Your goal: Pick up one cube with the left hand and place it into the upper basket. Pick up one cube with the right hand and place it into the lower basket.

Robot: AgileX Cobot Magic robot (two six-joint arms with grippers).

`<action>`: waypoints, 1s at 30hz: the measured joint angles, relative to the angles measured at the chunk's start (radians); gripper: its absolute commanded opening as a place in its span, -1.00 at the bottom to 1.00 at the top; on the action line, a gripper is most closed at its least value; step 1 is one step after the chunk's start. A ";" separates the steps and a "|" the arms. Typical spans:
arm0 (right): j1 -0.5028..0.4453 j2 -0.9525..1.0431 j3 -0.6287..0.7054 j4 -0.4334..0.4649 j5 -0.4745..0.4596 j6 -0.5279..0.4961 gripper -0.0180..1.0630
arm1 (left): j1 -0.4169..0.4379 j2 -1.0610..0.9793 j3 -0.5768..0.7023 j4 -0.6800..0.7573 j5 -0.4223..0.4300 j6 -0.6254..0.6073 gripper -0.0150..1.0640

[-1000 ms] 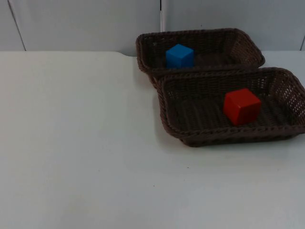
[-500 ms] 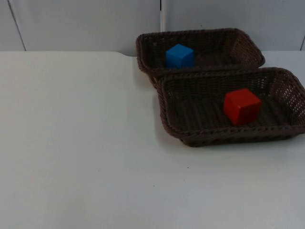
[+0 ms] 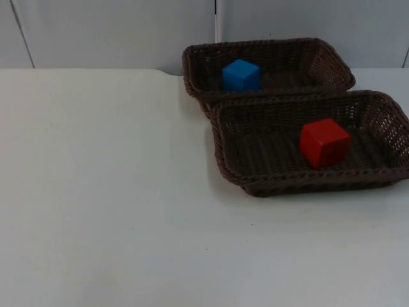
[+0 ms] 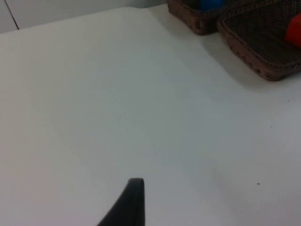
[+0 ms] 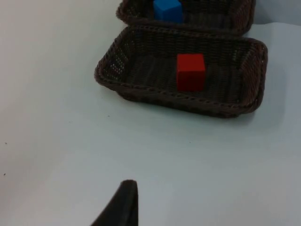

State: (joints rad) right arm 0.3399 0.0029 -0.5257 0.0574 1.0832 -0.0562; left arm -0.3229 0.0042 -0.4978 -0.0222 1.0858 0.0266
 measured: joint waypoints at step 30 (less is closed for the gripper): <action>-0.243 0.000 0.000 0.002 0.000 0.004 0.98 | 0.000 0.000 0.000 0.000 0.000 0.000 0.98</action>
State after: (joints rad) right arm 0.0971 0.0029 -0.5257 0.0594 1.0832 -0.0523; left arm -0.3229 0.0042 -0.4978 -0.0222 1.0858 0.0266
